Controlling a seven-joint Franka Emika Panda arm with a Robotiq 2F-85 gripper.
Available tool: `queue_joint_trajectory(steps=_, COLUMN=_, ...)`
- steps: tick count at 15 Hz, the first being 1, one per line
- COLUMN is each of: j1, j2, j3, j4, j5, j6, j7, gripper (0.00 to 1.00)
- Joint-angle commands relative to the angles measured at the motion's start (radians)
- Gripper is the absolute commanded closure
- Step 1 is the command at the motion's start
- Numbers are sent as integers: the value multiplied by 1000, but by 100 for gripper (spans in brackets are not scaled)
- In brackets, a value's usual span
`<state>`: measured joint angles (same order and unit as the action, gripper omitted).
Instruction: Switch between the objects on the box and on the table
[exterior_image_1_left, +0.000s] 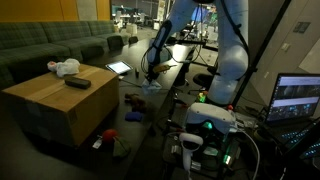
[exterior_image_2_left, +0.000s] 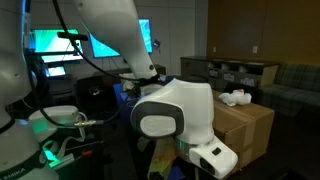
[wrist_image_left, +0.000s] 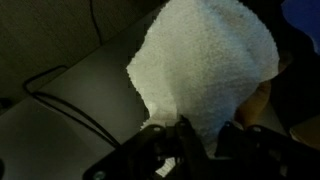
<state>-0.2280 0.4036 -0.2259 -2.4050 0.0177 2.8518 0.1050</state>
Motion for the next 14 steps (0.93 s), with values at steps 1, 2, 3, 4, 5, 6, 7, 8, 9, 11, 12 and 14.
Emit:
queue_joint_trajectory(steps=1, j1=-54, j2=163, j3=42, j4=141, j5=67, j6=14, j7=-32, gripper=95)
queue_joint_trajectory(steps=2, j1=-66, j2=192, j3=50, j4=172, j5=75, j6=5, j7=-34, gripper=95)
queue_joint_trajectory(steps=3, j1=-73, j2=228, j3=53, j4=204, j5=81, j6=5, j7=-29, gripper=95)
queue_joint_trajectory(steps=4, j1=-82, j2=255, j3=55, j4=230, j5=85, j6=2, j7=-29, gripper=95)
queue_joint_trajectory(steps=5, j1=-89, j2=282, j3=58, j4=258, j5=87, j6=-4, j7=-28, gripper=95)
queue_joint_trajectory(steps=6, j1=-91, j2=308, j3=57, j4=283, j5=87, j6=-3, j7=-23, gripper=95)
queue_joint_trajectory(steps=7, j1=-98, j2=320, j3=58, j4=296, j5=86, j6=-4, j7=-27, gripper=56)
queue_joint_trajectory(steps=8, j1=-102, j2=332, j3=61, j4=310, j5=84, j6=-5, j7=-31, gripper=56)
queue_joint_trajectory(steps=9, j1=-99, j2=338, j3=58, j4=319, j5=82, j6=-5, j7=-28, gripper=50)
queue_joint_trajectory(steps=11, j1=-97, j2=335, j3=56, j4=324, j5=78, j6=-2, j7=-29, gripper=34)
queue_joint_trajectory(steps=12, j1=-97, j2=330, j3=59, j4=322, j5=79, j6=1, j7=-31, gripper=26)
queue_joint_trajectory(steps=14, j1=-90, j2=308, j3=65, j4=308, j5=78, j6=14, j7=-33, gripper=12)
